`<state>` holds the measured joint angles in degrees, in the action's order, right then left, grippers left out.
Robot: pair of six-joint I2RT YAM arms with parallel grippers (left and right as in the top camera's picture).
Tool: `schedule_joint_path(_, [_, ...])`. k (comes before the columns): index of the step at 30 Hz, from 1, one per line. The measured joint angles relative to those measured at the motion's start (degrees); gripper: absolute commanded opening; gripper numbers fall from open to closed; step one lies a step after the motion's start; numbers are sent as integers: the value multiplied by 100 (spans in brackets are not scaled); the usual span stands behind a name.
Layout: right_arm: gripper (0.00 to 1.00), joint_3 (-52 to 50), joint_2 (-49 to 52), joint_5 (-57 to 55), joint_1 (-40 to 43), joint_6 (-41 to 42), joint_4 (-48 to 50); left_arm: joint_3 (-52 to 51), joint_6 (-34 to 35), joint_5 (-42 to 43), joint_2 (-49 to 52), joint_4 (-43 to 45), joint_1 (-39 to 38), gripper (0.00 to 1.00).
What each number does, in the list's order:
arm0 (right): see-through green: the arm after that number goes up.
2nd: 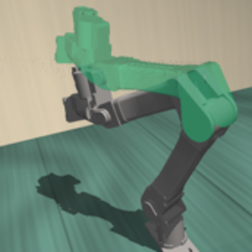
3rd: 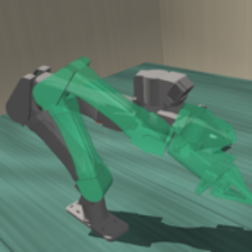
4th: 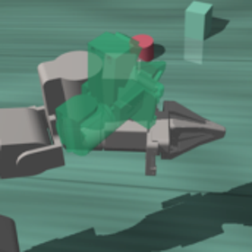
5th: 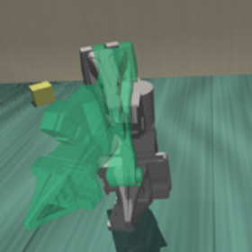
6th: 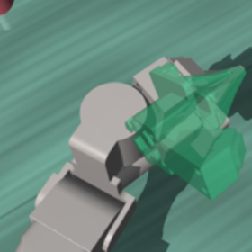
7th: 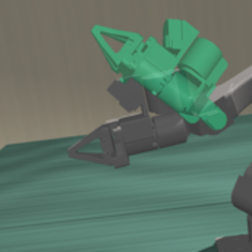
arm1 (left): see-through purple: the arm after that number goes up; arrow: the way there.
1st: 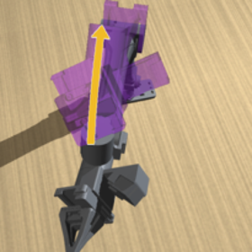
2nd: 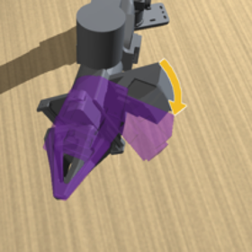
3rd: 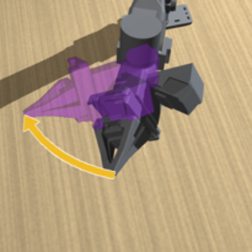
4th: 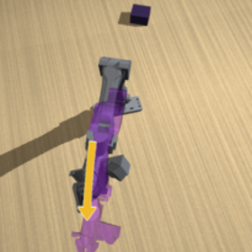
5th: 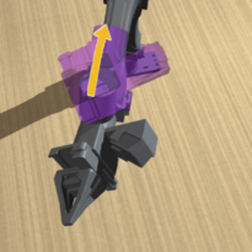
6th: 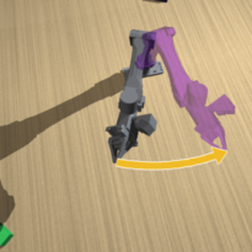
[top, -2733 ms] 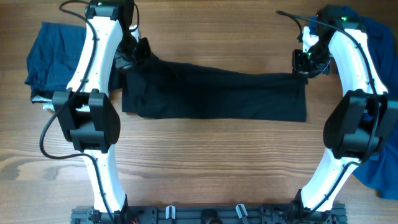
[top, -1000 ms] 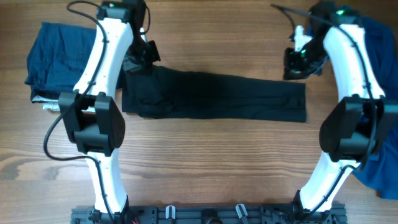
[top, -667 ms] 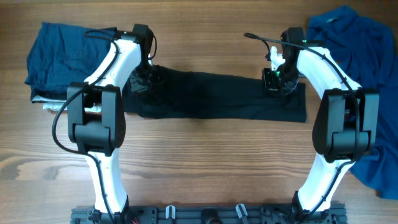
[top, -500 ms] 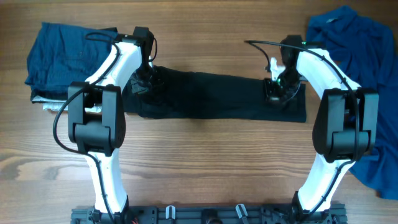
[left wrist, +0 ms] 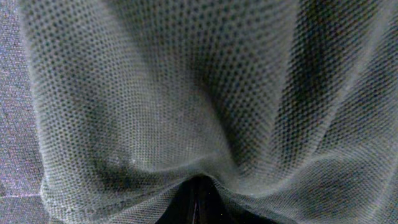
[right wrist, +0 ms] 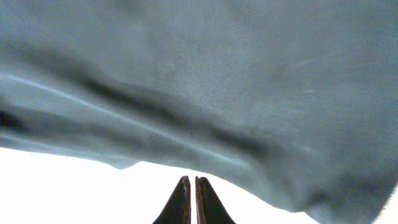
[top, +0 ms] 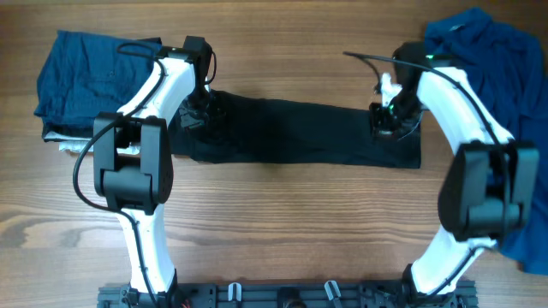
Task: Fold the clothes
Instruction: 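Fold the top edge down toward the bottom edge with both grippers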
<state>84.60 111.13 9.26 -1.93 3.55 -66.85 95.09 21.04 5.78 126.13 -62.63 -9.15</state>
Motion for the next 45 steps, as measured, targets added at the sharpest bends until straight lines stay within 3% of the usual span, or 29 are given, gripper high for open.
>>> schedule_joint_path(6, [4, -42, -205, -380, 356, 289, 520, 485, -57, -63, -308, -210, 9, 4])
schedule_joint_path(12, [4, -90, -205, -439, 361, 291, 785, 597, -61, 485, -896, -188, -308, 4])
schedule_joint_path(20, [4, -496, -173, -444, 361, 291, 1233, -118, -55, 671, -863, 262, -1045, 4])
schedule_joint_path(28, [4, -852, -151, -444, 361, 291, 1628, -1047, -4, 46, -782, 874, -1040, 4])
schedule_joint_path(36, [5, -852, -149, -466, 361, 240, 1635, -1292, 79, -37, -782, 638, -1029, 4])
schedule_joint_path(38, [10, -844, -149, -586, 367, 240, 1543, -1292, 79, -37, -782, 625, -1029, 4])
schedule_joint_path(42, [33, -603, -146, -728, 660, 304, 1027, -1292, 79, -37, -782, 629, -1029, 4])
schedule_joint_path(45, [43, -546, -146, -769, 1043, 352, 1056, -1294, 79, -39, -785, 654, -1029, 4])
